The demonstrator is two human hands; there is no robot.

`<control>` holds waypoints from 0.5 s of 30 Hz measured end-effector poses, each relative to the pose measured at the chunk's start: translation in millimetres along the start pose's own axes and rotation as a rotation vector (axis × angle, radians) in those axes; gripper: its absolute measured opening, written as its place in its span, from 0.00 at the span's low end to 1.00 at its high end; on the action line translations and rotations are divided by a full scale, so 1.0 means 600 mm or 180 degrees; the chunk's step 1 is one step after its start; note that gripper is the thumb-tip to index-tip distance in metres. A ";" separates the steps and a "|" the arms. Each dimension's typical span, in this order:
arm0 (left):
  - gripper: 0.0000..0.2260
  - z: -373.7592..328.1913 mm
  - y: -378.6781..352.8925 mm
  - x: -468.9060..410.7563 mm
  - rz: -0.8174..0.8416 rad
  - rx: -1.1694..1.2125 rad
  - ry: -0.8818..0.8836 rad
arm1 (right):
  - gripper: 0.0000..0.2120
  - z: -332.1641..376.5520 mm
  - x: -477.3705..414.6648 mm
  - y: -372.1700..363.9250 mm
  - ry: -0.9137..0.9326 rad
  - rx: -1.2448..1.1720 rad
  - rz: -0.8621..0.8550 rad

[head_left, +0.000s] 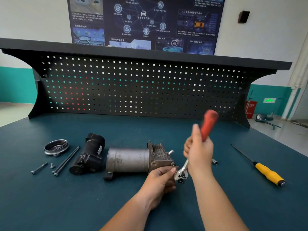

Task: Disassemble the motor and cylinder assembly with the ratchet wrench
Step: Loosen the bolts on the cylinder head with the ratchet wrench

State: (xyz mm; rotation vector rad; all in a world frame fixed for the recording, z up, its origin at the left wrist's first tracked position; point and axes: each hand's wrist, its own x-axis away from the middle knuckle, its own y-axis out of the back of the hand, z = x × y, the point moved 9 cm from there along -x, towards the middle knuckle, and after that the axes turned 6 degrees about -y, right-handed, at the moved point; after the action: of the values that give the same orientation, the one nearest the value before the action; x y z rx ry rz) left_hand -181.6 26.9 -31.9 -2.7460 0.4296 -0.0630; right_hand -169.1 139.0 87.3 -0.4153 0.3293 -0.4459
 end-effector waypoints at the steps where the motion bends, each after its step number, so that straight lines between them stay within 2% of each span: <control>1: 0.07 0.001 -0.003 0.001 0.0040 0.0021 0.0034 | 0.15 0.005 0.004 -0.029 0.0131 0.0359 0.0314; 4: 0.12 0.006 -0.007 0.001 0.0166 0.0037 0.0094 | 0.15 0.004 0.044 -0.113 0.0817 0.1692 0.1205; 7: 0.05 -0.012 -0.012 0.006 0.0295 0.0228 -0.0028 | 0.14 -0.036 0.096 -0.170 0.1314 0.2792 0.1958; 9: 0.12 -0.016 -0.014 0.007 0.0388 0.0357 0.0018 | 0.14 -0.045 0.107 -0.173 0.1381 0.2887 0.2058; 11: 0.05 -0.014 -0.011 0.004 0.0319 0.0267 -0.0036 | 0.13 -0.030 0.099 -0.162 0.1402 0.2633 0.1850; 15: 0.10 0.001 -0.004 0.000 0.0157 -0.0024 0.0126 | 0.13 0.003 0.076 -0.129 0.1230 0.1878 0.1353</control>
State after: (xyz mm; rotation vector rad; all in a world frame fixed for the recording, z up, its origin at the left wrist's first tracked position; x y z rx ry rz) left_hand -181.0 29.7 -31.8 -2.7439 0.5092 -0.1036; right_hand -156.2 53.9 114.0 0.3222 0.6214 -0.1848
